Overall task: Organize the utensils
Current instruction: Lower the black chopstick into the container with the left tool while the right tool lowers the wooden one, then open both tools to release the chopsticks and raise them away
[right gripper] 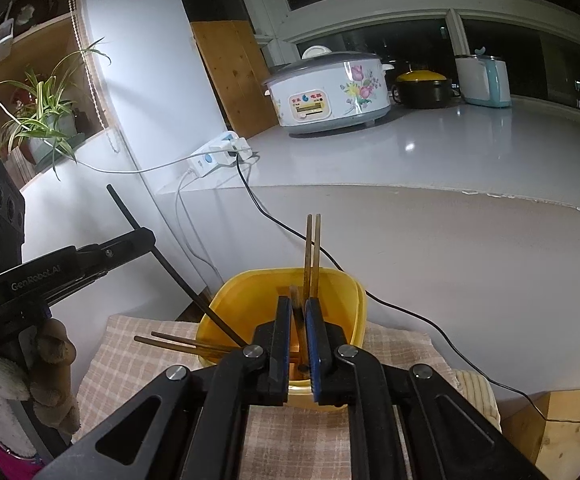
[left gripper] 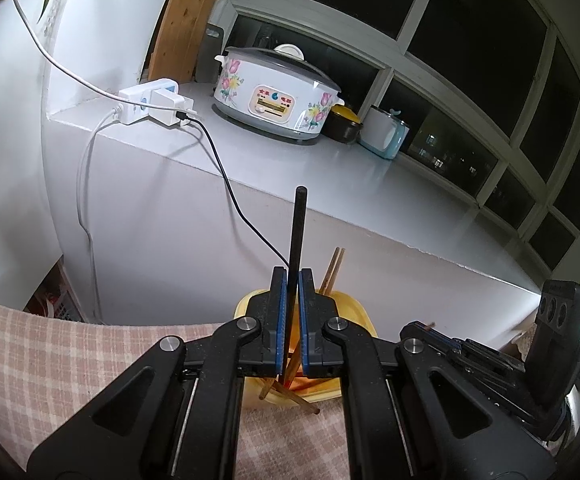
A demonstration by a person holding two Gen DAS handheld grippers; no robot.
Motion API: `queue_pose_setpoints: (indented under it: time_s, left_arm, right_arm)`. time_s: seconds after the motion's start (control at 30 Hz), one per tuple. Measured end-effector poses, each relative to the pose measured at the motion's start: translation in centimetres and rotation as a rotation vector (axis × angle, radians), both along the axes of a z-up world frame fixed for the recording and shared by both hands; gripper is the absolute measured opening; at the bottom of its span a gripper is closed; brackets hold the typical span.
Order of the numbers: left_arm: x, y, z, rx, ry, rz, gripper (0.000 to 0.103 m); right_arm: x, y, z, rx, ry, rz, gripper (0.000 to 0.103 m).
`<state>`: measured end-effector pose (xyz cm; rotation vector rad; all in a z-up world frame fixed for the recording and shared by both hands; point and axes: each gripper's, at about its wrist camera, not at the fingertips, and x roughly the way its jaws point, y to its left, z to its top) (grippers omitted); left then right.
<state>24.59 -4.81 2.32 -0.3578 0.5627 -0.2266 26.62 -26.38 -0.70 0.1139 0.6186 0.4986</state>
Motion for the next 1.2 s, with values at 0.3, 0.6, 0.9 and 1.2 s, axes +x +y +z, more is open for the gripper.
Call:
queue_pose_setpoints:
  time_s: [0.3, 0.6, 0.9, 1.2]
  left_arm:
    - [-1.1, 0.0, 0.4, 0.032, -0.022, 0.017, 0.029]
    - [-2.6, 0.2, 1.2, 0.05, -0.051, 0.028, 0.058]
    - [-5.0, 0.4, 2.0, 0.074, -0.09, 0.06, 0.079]
    - [-8.4, 0.5, 2.4, 0.118, -0.12, 0.079, 0.083]
  right_arm:
    - [-1.0, -0.1, 0.3, -0.015, -0.021, 0.003, 0.03]
    - [-2.6, -0.2, 0.6, -0.046, -0.053, 0.001, 0.055]
    - [-4.8, -0.4, 0.7, -0.079, -0.094, -0.01, 0.091]
    - [-7.1, -0.6, 1.2, -0.094, -0.139, -0.021, 0.103]
